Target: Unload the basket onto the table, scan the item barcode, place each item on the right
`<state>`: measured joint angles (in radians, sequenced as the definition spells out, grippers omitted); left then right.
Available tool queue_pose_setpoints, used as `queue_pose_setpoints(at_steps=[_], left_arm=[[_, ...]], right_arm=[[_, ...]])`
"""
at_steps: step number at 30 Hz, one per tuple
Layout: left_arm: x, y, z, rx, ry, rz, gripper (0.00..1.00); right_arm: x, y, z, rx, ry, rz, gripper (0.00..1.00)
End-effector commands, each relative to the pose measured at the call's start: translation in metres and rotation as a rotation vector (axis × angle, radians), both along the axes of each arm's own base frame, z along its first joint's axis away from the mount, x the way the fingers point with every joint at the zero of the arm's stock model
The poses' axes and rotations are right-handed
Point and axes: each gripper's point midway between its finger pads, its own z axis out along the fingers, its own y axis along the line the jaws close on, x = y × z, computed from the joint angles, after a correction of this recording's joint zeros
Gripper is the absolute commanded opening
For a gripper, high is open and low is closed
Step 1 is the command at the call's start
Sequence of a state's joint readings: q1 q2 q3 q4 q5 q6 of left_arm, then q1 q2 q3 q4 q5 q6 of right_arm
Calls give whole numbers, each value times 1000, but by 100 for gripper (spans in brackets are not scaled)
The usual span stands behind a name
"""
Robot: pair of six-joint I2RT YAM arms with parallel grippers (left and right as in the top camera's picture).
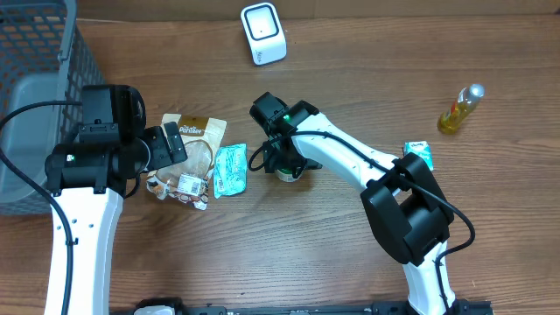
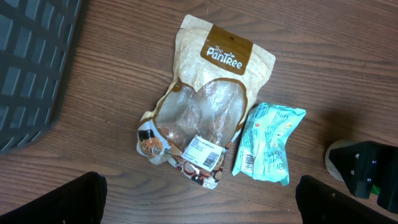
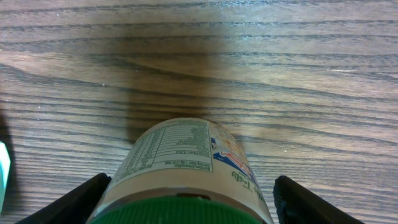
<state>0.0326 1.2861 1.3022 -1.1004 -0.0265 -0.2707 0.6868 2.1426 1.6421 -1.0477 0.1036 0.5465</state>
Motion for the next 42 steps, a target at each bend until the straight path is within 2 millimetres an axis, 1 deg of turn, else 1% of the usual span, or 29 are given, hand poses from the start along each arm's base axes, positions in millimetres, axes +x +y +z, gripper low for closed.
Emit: queue_pose_setpoints(at_steps=[1,8,13,20,22,25,26,34,38,40,42], left_arm=[[2,-1,3,10,-8,-12,99],[2,-1,3,10,-9,-12,100],[2,-1,3,10,-8,-12,100],[2,-1,3,10,-9,-12,100],[2,-1,3,10,-9,-12,100],[2,-1,3,10,-8,-12,100],[2,-1,3,10,-8,-12,99],[2,-1,3,10,-8,-12,99],[2,-1,3,10,-8,-12,100],[2,-1,3,10,-8,-12,100],[2,-1,3,10,-8,-12,99]], right_arm=[[0,-1,-4,-3,7,-8,80],[0,-2,-4,-4,7,-8,80],[-2,-4,-9,-9,14,-8,80],[-2,-4,-10,-8,13,-8,79],[-2,-4,-10,-8,12,-8,77],[-2,-3,-10,-6,10,-8,70],[-2,-3,-10,-5,11,-8,69],[-2,-2,-10,-1,14,-8,68],[-4,6,-5,59,45,-12,67],[-3,7,1,102,68,-27,65],[2,3,13,151,92,-56,61]])
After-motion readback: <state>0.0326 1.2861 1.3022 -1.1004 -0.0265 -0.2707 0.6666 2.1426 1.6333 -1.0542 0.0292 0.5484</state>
